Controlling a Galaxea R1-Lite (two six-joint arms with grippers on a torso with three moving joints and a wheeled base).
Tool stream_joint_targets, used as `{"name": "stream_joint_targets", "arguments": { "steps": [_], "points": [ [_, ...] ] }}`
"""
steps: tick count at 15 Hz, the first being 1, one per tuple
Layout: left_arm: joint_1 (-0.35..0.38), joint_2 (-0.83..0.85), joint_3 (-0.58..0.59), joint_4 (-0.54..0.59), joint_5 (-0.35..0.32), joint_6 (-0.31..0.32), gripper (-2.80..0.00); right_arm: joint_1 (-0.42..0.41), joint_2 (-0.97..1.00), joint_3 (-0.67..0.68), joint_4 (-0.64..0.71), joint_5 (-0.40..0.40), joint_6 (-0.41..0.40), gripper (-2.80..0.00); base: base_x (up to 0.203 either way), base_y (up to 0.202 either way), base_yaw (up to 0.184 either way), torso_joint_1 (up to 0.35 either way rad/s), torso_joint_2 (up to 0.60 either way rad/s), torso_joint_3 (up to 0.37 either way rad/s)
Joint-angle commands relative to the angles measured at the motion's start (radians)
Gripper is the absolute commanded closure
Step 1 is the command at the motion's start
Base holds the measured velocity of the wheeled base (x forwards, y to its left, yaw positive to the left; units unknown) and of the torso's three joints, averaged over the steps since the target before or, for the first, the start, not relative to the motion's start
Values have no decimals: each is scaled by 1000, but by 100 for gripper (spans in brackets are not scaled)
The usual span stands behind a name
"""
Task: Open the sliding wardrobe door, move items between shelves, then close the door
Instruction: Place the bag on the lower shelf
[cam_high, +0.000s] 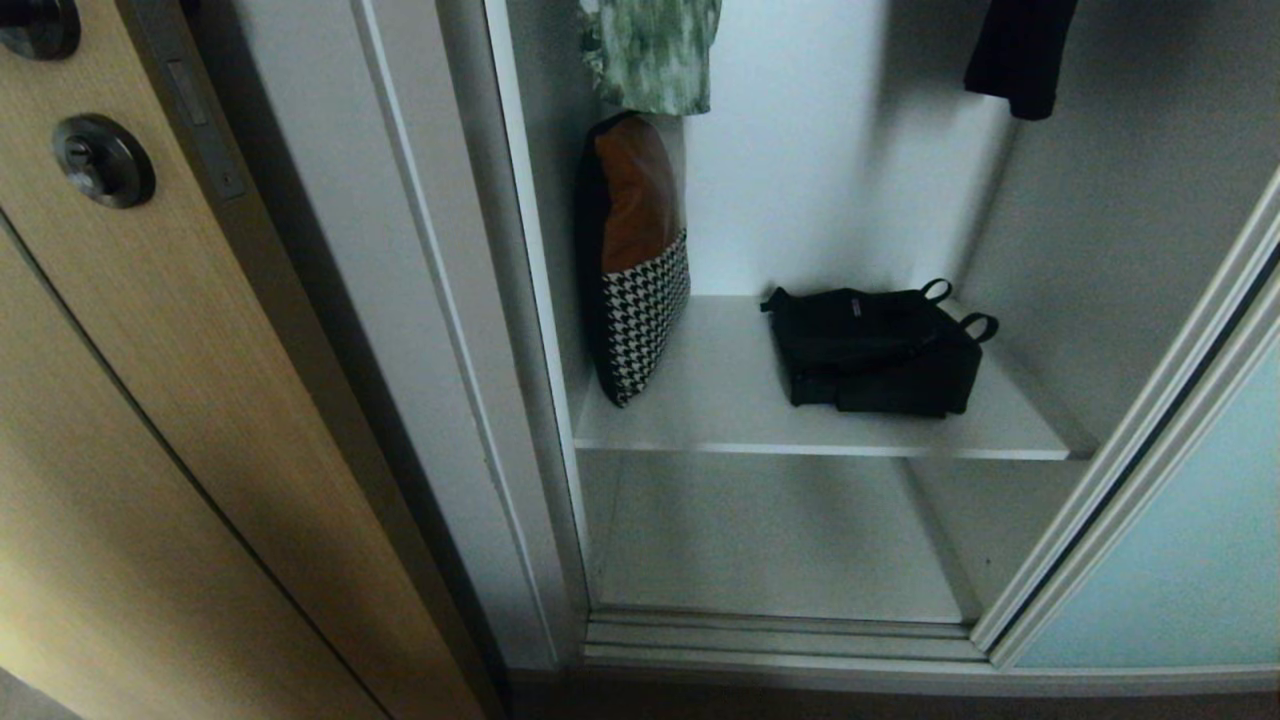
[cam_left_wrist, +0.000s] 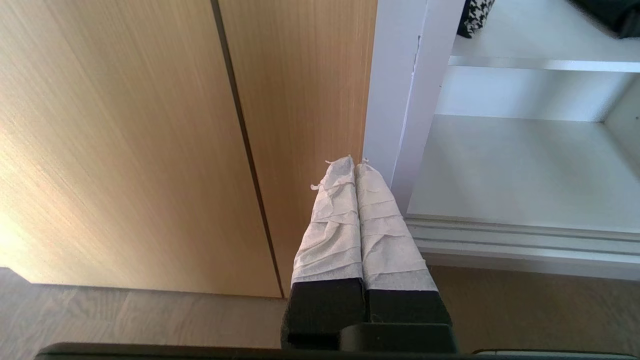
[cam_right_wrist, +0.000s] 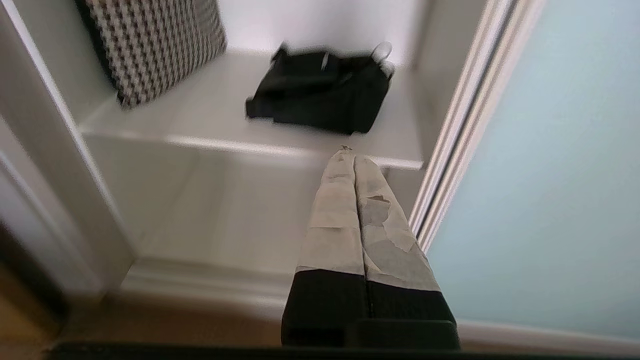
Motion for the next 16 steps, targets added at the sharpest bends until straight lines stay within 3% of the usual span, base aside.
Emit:
{"name": "stream_joint_targets", "arguments": {
  "steps": [1, 6, 9, 16],
  "points": [
    [1, 2, 0, 0, 0, 0, 0, 4, 239, -90, 4, 16, 5, 0, 0, 0, 0, 0, 0, 0],
    [-1, 2, 0, 0, 0, 0, 0, 18, 689, -336, 7, 68, 51, 0, 0, 0, 0, 0, 0, 0],
    [1, 2, 0, 0, 0, 0, 0, 35, 884, -484, 9, 76, 136, 0, 0, 0, 0, 0, 0, 0],
    [-1, 2, 0, 0, 0, 0, 0, 39, 1244, -628, -80, 63, 269, 0, 0, 0, 0, 0, 0, 0]
  ]
}}
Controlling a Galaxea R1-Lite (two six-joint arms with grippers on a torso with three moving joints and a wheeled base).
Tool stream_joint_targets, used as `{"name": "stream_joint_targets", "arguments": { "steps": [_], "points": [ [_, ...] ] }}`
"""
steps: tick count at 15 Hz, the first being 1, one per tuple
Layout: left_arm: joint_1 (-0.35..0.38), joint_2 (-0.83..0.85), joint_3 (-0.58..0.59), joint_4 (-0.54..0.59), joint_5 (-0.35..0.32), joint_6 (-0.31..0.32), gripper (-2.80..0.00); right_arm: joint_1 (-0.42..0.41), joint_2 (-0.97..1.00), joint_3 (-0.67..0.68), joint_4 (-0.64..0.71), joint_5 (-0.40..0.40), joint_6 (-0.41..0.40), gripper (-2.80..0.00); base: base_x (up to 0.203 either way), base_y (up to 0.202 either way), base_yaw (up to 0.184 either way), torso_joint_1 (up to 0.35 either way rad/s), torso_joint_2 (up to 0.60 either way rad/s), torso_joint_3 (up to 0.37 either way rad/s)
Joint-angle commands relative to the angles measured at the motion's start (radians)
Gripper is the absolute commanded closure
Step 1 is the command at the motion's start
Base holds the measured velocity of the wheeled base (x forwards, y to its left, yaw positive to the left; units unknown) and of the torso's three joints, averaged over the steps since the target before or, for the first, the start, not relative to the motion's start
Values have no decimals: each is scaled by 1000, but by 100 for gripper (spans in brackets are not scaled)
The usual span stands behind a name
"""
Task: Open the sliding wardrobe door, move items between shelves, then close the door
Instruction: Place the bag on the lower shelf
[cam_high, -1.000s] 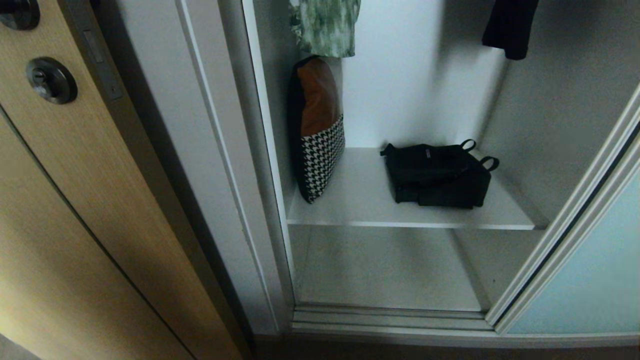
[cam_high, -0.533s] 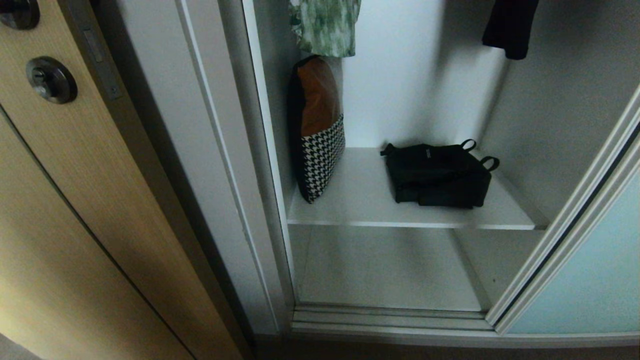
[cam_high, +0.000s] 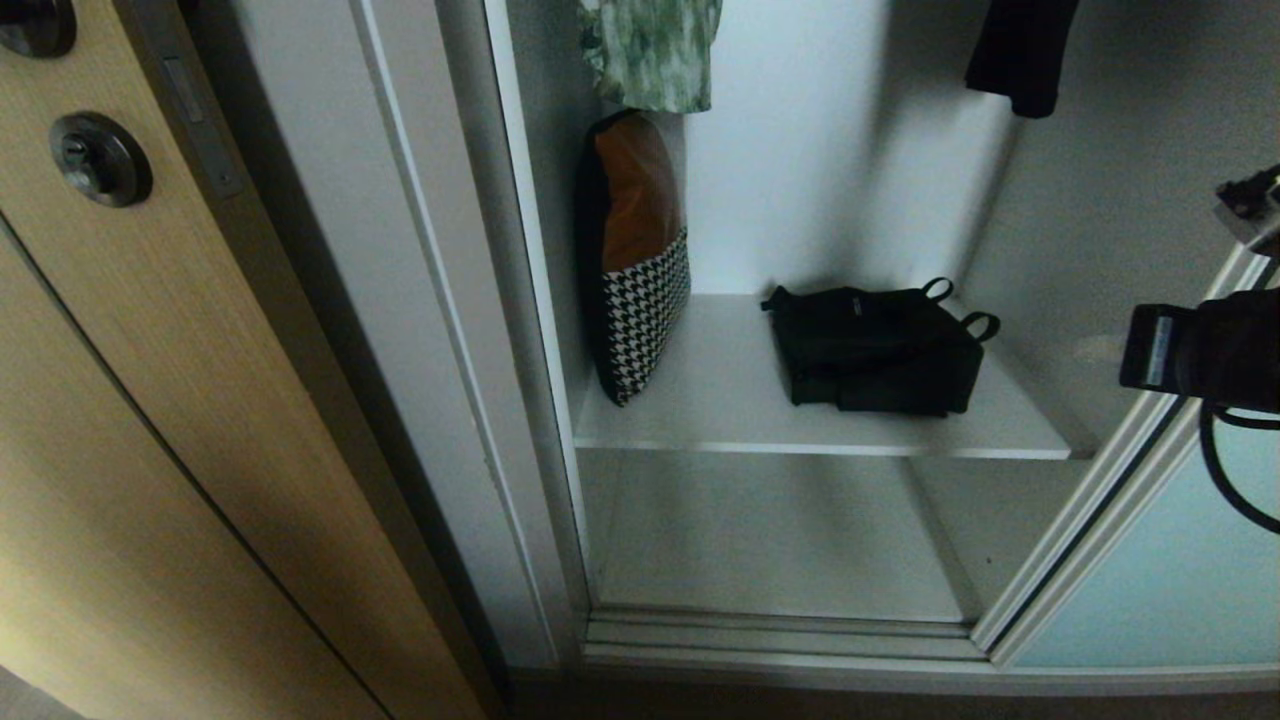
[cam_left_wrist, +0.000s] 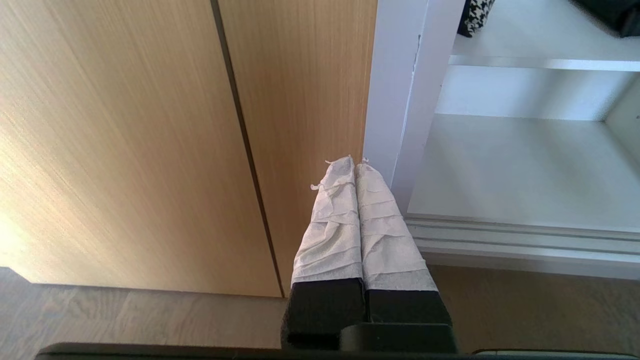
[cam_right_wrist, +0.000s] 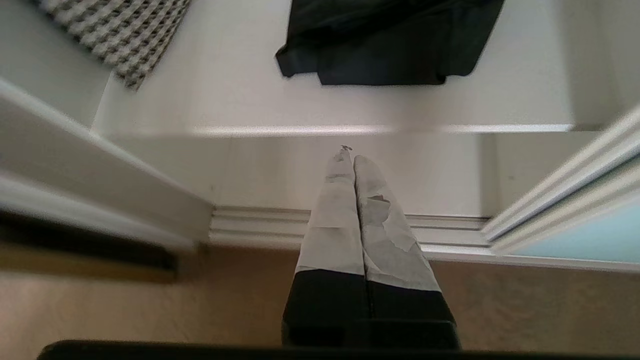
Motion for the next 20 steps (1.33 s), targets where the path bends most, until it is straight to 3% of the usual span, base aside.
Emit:
{"name": "stream_joint_targets", "arguments": {
  "steps": [1, 5, 6, 10, 13, 20],
  "points": [
    [1, 2, 0, 0, 0, 0, 0, -4, 180, -82, -21, -15, 44, 0, 0, 0, 0, 0, 0, 0],
    [1, 2, 0, 0, 0, 0, 0, -16, 341, -210, -20, -34, 104, 0, 0, 0, 0, 0, 0, 0],
    [1, 2, 0, 0, 0, 0, 0, -19, 369, -228, -19, -36, 108, -280, 0, 0, 0, 0, 0, 0],
    [1, 2, 0, 0, 0, 0, 0, -51, 521, -355, 1, -97, 183, -280, 0, 0, 0, 0, 0, 0],
    [0, 2, 0, 0, 1, 0, 0, -74, 590, -374, -23, -110, 169, -280, 0, 0, 0, 0, 0, 0],
    [1, 2, 0, 0, 0, 0, 0, -133, 807, -461, -256, -142, 141, -280, 0, 0, 0, 0, 0, 0]
  ]
}}
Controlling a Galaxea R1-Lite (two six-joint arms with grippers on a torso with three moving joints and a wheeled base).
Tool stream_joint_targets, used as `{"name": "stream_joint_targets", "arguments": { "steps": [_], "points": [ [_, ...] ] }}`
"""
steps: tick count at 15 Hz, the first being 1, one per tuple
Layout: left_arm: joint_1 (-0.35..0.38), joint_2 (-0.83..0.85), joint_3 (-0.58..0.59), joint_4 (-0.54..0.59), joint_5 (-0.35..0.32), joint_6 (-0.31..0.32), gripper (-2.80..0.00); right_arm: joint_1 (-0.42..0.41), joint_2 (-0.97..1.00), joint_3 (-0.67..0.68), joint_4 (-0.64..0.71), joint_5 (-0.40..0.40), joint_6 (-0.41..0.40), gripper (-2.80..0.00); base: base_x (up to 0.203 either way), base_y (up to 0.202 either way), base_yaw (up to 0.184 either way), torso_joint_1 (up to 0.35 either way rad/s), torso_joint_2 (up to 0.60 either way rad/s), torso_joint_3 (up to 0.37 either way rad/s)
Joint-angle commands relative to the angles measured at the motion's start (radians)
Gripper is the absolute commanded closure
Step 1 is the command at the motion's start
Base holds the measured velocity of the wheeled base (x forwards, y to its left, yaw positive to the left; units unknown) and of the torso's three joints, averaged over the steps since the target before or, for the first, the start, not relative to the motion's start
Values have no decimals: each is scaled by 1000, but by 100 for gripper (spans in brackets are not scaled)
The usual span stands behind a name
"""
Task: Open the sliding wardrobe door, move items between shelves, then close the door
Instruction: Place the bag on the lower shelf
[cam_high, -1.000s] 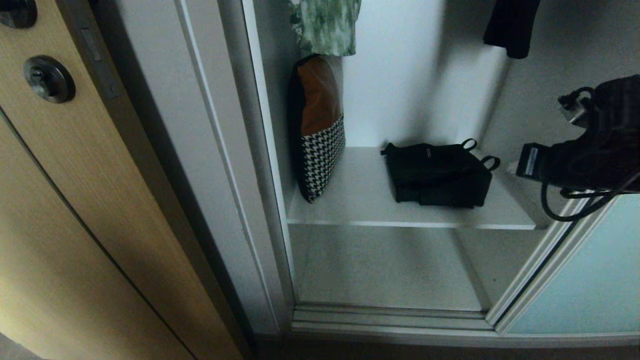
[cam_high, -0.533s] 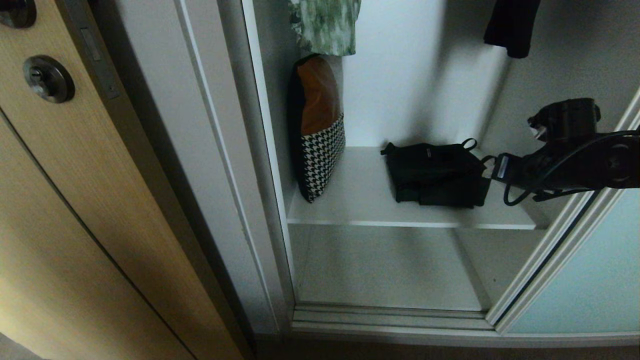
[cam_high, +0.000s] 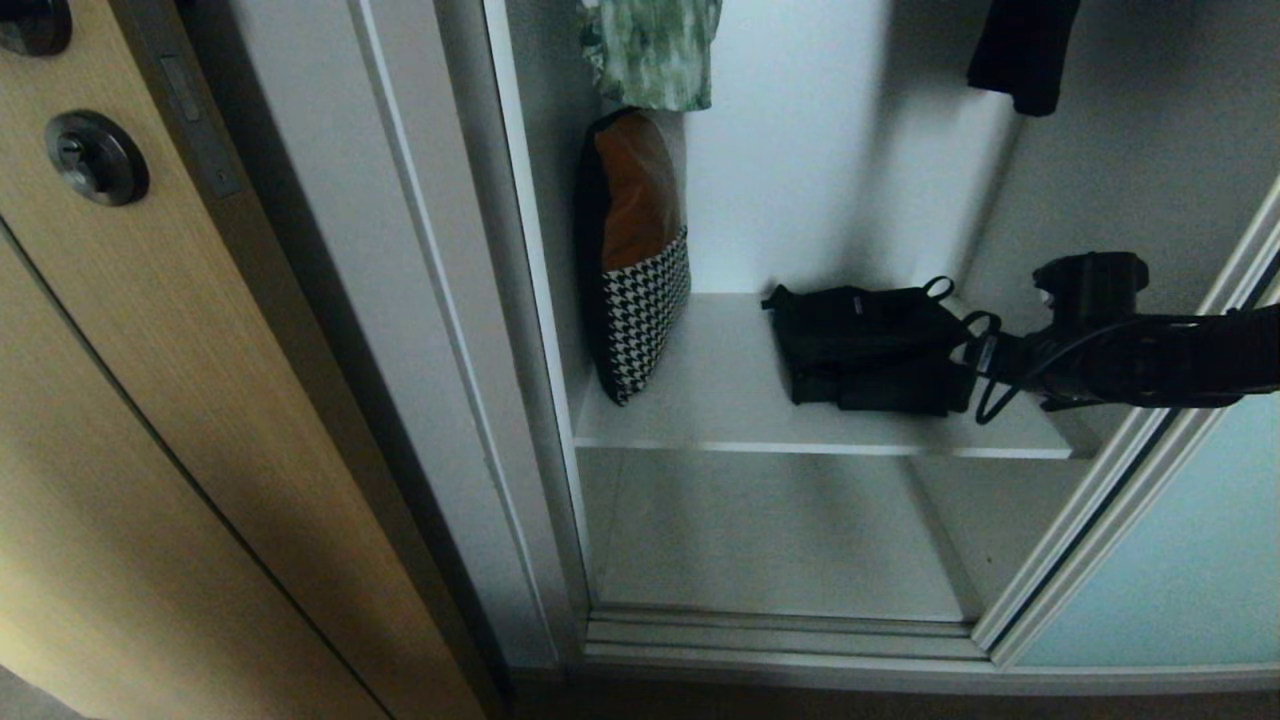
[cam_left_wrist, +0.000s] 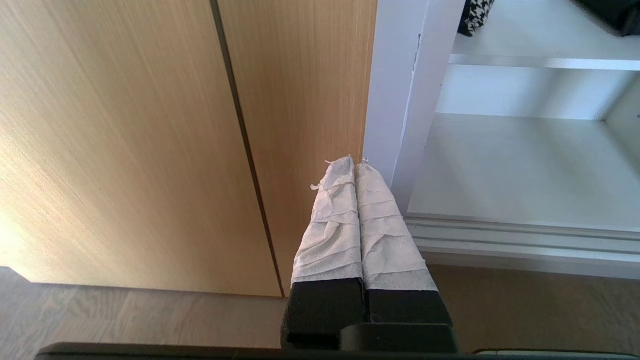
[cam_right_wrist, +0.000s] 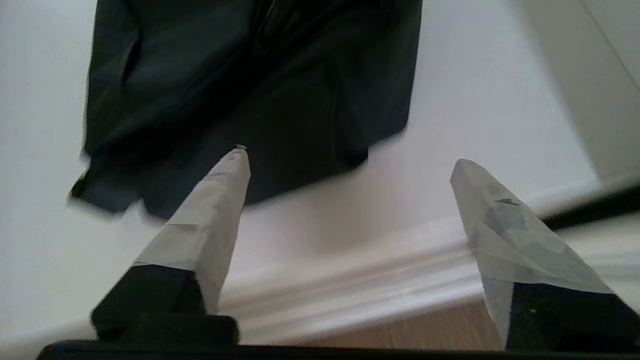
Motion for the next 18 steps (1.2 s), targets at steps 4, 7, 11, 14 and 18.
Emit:
{"name": "stream_joint_targets", "arguments": {
  "steps": [4, 7, 11, 14, 18],
  "points": [
    [0, 2, 0, 0, 0, 0, 0, -13, 150, -121, -68, 11, 23, -280, 0, 0, 0, 0, 0, 0],
    [0, 2, 0, 0, 0, 0, 0, -12, 204, -223, -62, 21, 64, -280, 0, 0, 0, 0, 0, 0],
    [0, 2, 0, 0, 0, 0, 0, -35, 316, -378, -54, 26, 79, -280, 0, 0, 0, 0, 0, 0],
    [0, 2, 0, 0, 0, 0, 0, -42, 336, -397, -39, 29, 102, -280, 0, 0, 0, 0, 0, 0],
    [0, 2, 0, 0, 0, 0, 0, -42, 381, -403, -55, 48, 102, -280, 0, 0, 0, 0, 0, 0]
  ]
}}
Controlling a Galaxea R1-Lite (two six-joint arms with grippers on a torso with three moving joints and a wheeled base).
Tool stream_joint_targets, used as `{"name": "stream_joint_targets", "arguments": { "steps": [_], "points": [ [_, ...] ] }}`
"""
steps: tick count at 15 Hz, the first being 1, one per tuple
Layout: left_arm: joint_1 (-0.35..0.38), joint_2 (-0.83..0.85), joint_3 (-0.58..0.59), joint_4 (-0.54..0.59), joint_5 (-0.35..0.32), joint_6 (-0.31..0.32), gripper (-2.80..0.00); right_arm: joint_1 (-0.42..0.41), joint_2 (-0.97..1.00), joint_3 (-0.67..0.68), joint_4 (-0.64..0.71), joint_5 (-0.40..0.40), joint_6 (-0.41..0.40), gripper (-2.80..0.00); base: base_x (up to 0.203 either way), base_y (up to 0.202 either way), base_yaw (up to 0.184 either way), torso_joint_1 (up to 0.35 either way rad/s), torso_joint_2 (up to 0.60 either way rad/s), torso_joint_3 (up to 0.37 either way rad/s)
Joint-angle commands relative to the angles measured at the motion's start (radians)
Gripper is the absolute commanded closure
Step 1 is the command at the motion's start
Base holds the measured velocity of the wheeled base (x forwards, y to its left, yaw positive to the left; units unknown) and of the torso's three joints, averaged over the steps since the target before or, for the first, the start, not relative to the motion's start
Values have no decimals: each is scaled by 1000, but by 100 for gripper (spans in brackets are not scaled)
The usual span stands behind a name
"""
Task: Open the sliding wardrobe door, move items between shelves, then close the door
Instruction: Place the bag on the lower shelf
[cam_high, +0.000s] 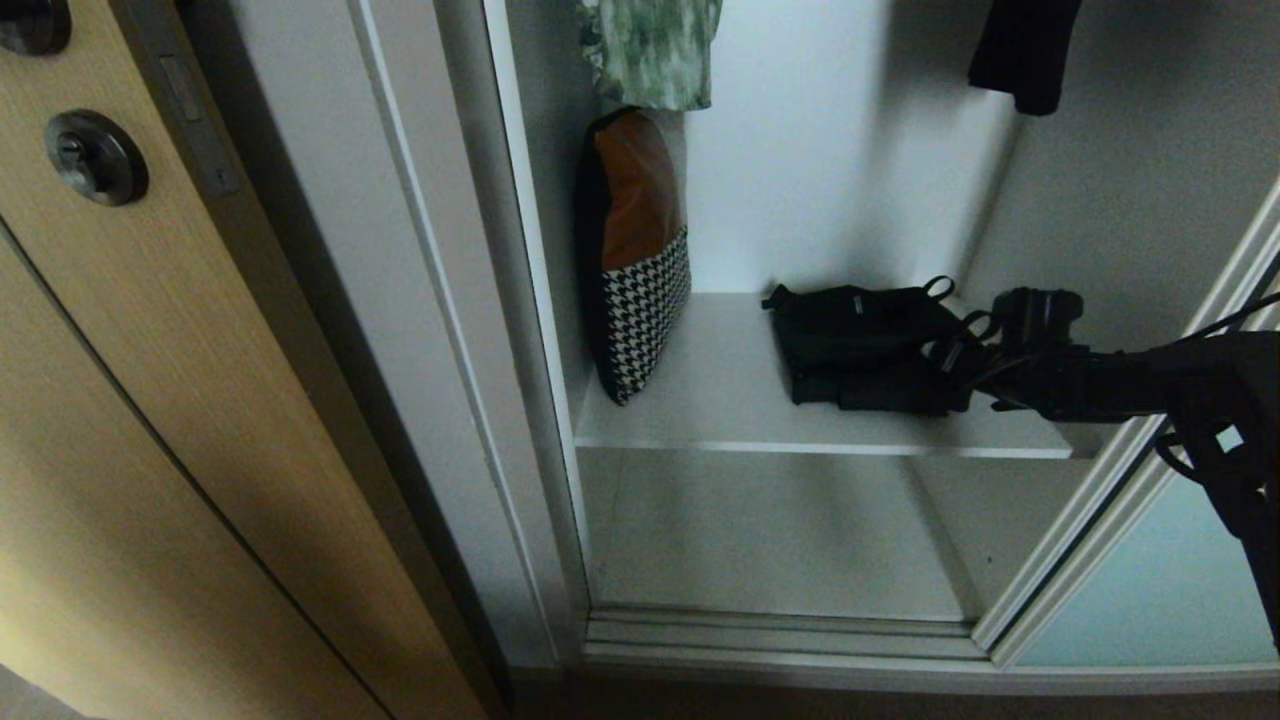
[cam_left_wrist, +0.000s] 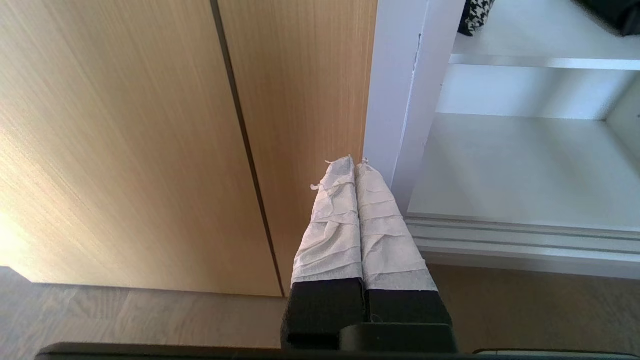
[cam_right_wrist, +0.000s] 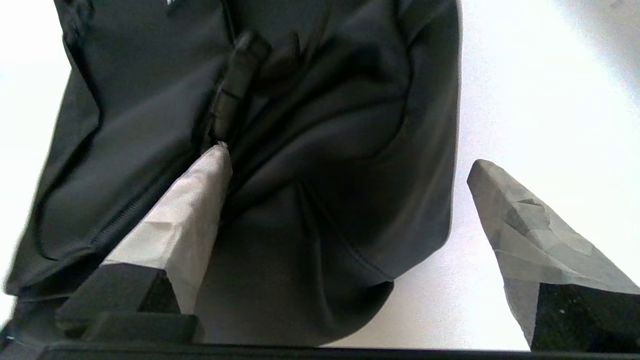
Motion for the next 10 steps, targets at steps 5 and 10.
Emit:
{"name": "stream_joint_targets", "arguments": {
  "steps": [5, 10],
  "points": [
    [0, 2, 0, 0, 0, 0, 0, -1, 38, -6, -34, 73, 0, -280, 0, 0, 0, 0, 0, 0],
    [0, 2, 0, 0, 0, 0, 0, -1, 41, -5, -114, 83, 0, -280, 0, 0, 0, 0, 0, 0]
  ]
}}
